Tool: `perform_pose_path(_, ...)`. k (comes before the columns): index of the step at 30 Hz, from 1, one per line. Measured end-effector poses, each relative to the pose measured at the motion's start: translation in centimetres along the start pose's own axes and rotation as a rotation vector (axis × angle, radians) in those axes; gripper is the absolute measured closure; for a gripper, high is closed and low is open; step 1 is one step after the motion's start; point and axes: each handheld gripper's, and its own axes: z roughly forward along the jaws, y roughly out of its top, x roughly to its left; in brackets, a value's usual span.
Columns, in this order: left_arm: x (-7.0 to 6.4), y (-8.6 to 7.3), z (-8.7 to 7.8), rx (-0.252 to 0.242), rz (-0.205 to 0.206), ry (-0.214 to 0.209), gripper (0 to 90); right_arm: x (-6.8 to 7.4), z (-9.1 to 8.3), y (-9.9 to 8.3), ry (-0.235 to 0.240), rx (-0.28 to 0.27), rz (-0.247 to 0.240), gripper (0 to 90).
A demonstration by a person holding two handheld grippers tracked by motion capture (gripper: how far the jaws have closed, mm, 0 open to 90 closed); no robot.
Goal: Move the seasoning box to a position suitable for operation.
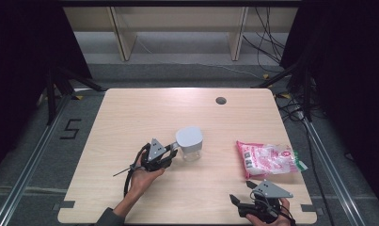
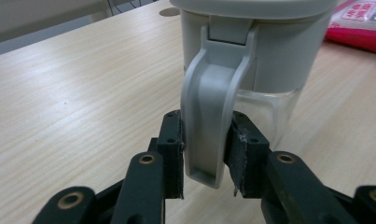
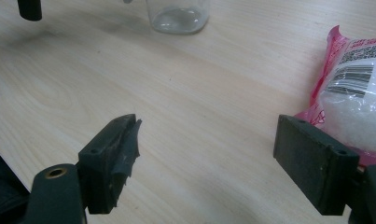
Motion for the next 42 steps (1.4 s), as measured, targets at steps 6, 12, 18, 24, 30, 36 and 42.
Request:
perform_pose_path(6,0.1,0.3,0.6,-0.005,-0.006,0.015,68.9,0.0,0.0,0.0,-0.002,-0.004,-0.004,22.9)
perform_pose_path(12,0.4,0.3,1.3,-0.025,-0.029,0.01,70.3,0.1,0.0,0.0,0.005,0.0,-0.005,22.9)
perform_pose_path(18,0.5,0.2,1.2,-0.033,-0.03,-0.009,70.4,0.1,0.0,0.0,0.001,0.004,-0.006,22.9)
perform_pose_path(24,0.5,0.2,1.1,-0.037,-0.033,-0.025,70.3,0.1,0.0,0.0,0.006,-0.002,-0.006,22.9)
perform_pose_path(30,-0.2,0.2,1.2,-0.048,-0.023,-0.048,70.2,0.1,0.0,0.0,0.01,0.002,-0.004,22.9)
perform_pose_path(36,-0.3,0.1,1.0,-0.047,-0.015,-0.071,69.9,0.2,0.0,0.0,0.01,0.002,-0.007,22.9)
perform_pose_path(42,0.2,0.0,1.0,-0.046,-0.022,-0.046,70.8,0.2,0.0,0.0,0.01,0.004,-0.002,22.9)
